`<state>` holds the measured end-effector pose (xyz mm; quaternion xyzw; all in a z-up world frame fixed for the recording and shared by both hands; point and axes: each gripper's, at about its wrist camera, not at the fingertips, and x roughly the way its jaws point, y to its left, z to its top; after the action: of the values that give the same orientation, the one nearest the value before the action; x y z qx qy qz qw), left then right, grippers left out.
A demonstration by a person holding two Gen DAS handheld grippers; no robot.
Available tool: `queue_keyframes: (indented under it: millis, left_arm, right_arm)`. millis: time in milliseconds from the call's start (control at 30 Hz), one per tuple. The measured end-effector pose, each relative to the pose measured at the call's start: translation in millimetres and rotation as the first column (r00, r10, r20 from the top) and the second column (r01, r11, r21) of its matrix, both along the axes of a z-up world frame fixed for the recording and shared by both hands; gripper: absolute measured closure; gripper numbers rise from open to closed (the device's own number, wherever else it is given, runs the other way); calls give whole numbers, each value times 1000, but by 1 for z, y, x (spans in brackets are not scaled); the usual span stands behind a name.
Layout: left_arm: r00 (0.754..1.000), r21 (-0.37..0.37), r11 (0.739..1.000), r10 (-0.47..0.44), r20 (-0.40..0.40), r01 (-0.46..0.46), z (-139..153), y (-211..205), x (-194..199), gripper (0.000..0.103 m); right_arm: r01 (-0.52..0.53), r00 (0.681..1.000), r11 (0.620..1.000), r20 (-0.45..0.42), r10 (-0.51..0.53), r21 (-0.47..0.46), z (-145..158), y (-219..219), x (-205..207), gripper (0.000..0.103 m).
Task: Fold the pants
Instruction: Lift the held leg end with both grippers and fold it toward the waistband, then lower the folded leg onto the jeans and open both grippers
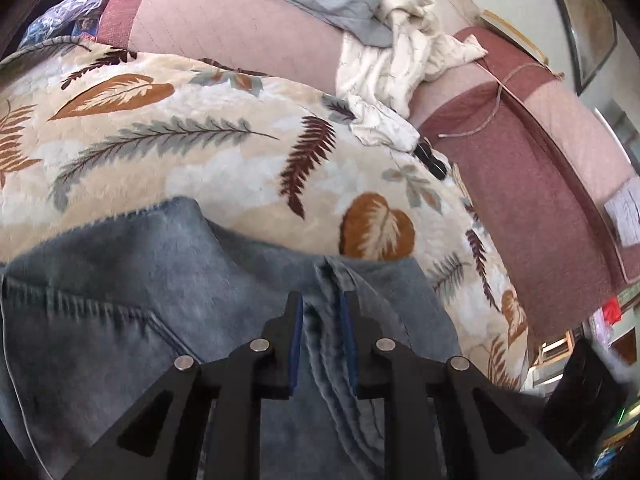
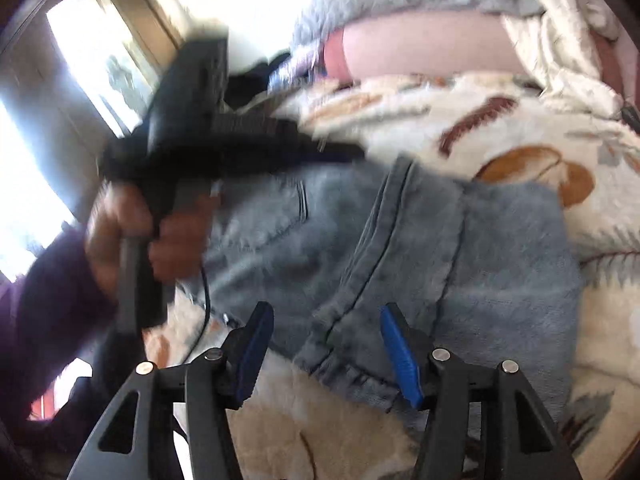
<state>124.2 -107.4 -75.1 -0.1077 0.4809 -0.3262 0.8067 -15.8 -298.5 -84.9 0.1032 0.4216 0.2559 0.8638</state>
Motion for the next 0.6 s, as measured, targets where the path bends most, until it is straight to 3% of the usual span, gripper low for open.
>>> queue_keyframes:
  millis: [100,267,367,433,533,600]
  left_arm:
    - [1000,32,999,-9,24,8,1,-14,-15,76]
    - [988,156,982,85,126,-104,9,-41,-23,46]
    - [972,340,924,107,211,-175,4,-61,-20,43]
    - [968,447,874,96,232,-193,-8,-70,-16,43]
    - [972,553,809,91,215,-198,-28,-72,-14,43]
    - [974,567,801,88,208,-193,-36,-71,-16,41]
  right_arm:
    - [102,994,994,21,-103,31,6,-26,-3,43]
    - [261,965,965,-33,-260,36,-1,-58,13,43]
    - [288,957,958,-43,-288,0,-5,-62,16,54]
    - [281,959,959,-33,-282,-24,-3,-59,14,66]
    - [264,964,962,-20,-266,-70,-2,-51,14,66]
    - [243,969,966,-28,-246,-84,-4,-48,13,66]
